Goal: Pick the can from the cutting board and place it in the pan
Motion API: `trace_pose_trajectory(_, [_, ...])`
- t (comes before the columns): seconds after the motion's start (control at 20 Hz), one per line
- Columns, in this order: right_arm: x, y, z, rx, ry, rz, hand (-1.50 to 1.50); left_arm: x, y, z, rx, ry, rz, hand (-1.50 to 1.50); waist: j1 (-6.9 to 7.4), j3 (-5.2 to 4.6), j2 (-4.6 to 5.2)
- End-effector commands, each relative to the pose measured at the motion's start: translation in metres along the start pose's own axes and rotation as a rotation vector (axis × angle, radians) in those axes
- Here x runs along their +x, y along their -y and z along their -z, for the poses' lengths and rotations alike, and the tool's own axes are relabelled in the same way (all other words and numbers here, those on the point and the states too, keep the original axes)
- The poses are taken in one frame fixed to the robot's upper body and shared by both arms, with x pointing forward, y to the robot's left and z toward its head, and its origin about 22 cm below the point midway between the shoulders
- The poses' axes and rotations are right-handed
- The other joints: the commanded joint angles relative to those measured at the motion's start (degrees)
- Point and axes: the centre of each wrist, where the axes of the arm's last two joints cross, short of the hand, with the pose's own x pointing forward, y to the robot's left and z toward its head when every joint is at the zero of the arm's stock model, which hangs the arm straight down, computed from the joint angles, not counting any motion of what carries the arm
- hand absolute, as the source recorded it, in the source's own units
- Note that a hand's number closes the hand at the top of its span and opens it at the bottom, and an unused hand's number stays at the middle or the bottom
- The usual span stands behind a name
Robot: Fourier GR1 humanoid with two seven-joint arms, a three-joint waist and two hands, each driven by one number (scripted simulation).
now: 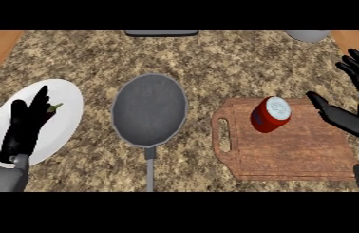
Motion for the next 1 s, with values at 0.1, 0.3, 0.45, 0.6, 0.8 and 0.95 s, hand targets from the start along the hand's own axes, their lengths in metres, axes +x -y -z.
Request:
trace_pose_trajectory(0.1, [0.037,0.003,-0.010,0.109,-0.004,-0.193,-1.50,0.006,-0.009,0.000,-0.017,-0.035,0.007,0.00,0.57,-0.17,-0.22])
trace_pose_trajectory(0.3, [0.077,0.019,0.009,0.187,-0.100,-0.439,-1.50,0.000,-0.010,-0.001,-0.003,-0.034,0.025,0.00,0.65,-0.31,-0.33])
trace_pose_trajectory(0.45, [0.098,0.015,0.023,0.288,-0.193,-0.630,-1.50,-0.003,0.004,-0.004,-0.014,-0.021,0.023,0.00,1.74,-0.47,-0.14])
trace_pose_trajectory(0.6, [0.116,0.014,0.037,0.398,-0.290,-0.795,-1.50,0.004,0.009,0.005,-0.026,-0.035,0.016,0.00,1.95,-0.47,0.34])
trace_pose_trajectory(0.8, [0.132,-0.014,0.037,0.512,-0.394,-0.931,-1.50,0.005,0.009,0.003,-0.018,-0.019,0.035,0.00,2.68,-0.37,0.20])
trace_pose_trajectory(0.95, [0.131,-0.022,0.049,0.562,-0.464,-1.042,-1.50,-0.001,0.012,0.009,-0.002,-0.020,0.019,0.00,2.78,-0.32,0.44])
